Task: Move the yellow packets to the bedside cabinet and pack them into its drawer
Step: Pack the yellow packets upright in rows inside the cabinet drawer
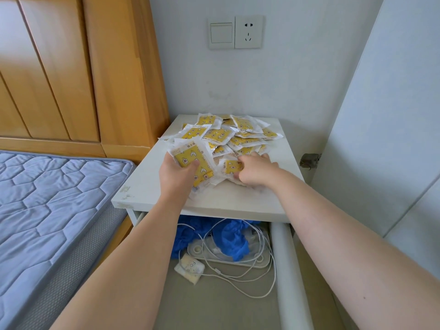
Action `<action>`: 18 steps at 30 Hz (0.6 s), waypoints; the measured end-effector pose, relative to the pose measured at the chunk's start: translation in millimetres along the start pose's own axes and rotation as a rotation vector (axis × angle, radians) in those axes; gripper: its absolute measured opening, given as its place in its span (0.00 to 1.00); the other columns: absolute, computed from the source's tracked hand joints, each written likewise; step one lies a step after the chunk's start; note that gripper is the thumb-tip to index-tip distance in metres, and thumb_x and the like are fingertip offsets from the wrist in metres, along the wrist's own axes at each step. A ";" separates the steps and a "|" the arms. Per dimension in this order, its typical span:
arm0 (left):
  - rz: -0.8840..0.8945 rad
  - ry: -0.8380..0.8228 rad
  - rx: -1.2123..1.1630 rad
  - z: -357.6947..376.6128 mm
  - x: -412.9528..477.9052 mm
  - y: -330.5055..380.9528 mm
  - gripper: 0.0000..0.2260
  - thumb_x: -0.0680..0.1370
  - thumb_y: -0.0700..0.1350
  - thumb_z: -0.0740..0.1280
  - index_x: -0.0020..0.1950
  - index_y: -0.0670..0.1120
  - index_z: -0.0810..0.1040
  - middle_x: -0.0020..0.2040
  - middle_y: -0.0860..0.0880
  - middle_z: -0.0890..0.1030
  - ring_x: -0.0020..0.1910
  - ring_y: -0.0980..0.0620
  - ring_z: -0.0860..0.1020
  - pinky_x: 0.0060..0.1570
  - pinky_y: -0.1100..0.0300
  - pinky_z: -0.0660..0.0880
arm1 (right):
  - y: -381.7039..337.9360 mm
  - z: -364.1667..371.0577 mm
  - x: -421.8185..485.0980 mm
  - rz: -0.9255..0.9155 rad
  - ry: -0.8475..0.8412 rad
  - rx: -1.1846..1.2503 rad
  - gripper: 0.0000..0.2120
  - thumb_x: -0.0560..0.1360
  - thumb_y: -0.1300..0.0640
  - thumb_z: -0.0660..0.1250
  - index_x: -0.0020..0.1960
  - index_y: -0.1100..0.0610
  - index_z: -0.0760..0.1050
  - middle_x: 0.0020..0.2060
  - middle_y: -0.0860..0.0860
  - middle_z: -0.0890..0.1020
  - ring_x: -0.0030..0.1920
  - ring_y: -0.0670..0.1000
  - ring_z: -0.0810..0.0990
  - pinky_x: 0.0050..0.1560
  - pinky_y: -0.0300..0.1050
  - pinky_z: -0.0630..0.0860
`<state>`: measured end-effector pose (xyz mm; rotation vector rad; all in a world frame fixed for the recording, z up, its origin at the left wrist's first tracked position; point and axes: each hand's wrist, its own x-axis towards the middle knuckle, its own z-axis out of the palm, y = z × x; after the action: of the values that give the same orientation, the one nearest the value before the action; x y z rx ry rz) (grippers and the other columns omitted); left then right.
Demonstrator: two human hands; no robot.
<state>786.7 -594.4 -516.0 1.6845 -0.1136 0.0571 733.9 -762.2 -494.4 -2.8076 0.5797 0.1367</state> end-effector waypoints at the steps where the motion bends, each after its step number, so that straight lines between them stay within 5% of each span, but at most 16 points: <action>1: -0.003 0.000 0.001 0.1 0.0 -0.3 0.17 0.76 0.43 0.71 0.63 0.51 0.74 0.51 0.55 0.79 0.47 0.56 0.78 0.32 0.69 0.71 | -3.4 -6.2 2.0 0.023 -0.027 -0.038 0.26 0.76 0.48 0.62 0.72 0.52 0.63 0.72 0.55 0.63 0.74 0.60 0.55 0.69 0.60 0.57; 4: -0.007 0.000 0.000 0.2 0.1 -0.3 0.17 0.76 0.42 0.71 0.63 0.51 0.74 0.51 0.55 0.79 0.49 0.55 0.79 0.34 0.67 0.72 | -12.3 -22.4 3.2 0.006 -0.142 -0.090 0.25 0.73 0.44 0.68 0.63 0.58 0.70 0.56 0.54 0.75 0.58 0.56 0.73 0.57 0.49 0.71; 6: -0.011 0.000 -0.003 0.2 0.8 -0.1 0.17 0.76 0.42 0.71 0.63 0.51 0.74 0.51 0.55 0.79 0.49 0.54 0.79 0.35 0.67 0.73 | -16.3 -31.8 -0.2 -0.005 -0.203 -0.097 0.29 0.73 0.43 0.70 0.65 0.60 0.70 0.55 0.54 0.75 0.50 0.54 0.73 0.50 0.45 0.71; 12: 0.002 -0.001 0.012 0.0 1.2 -1.0 0.17 0.76 0.43 0.70 0.64 0.51 0.74 0.52 0.55 0.80 0.48 0.55 0.79 0.32 0.69 0.71 | -15.4 -37.3 -9.1 0.078 -0.278 -0.069 0.40 0.69 0.36 0.70 0.71 0.60 0.66 0.69 0.55 0.70 0.65 0.57 0.72 0.60 0.48 0.70; 15: 0.002 -0.010 0.019 1.6 0.3 -0.2 0.18 0.76 0.43 0.70 0.65 0.50 0.74 0.53 0.54 0.80 0.49 0.54 0.79 0.32 0.69 0.71 | -13.9 -36.2 -10.8 0.100 -0.211 0.163 0.31 0.70 0.39 0.70 0.65 0.59 0.72 0.65 0.56 0.74 0.58 0.55 0.74 0.57 0.46 0.70; 18: -0.003 -0.041 0.030 3.5 -7.1 3.9 0.17 0.76 0.42 0.70 0.64 0.50 0.73 0.53 0.53 0.79 0.49 0.54 0.79 0.33 0.69 0.70 | -8.1 -23.6 -10.9 0.168 -0.149 0.571 0.28 0.76 0.49 0.68 0.70 0.62 0.67 0.68 0.57 0.71 0.67 0.57 0.70 0.64 0.52 0.67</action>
<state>779.1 -598.0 -513.3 1.7162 -0.1415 0.0224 728.1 -757.6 -468.1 -2.1784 0.6897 0.1793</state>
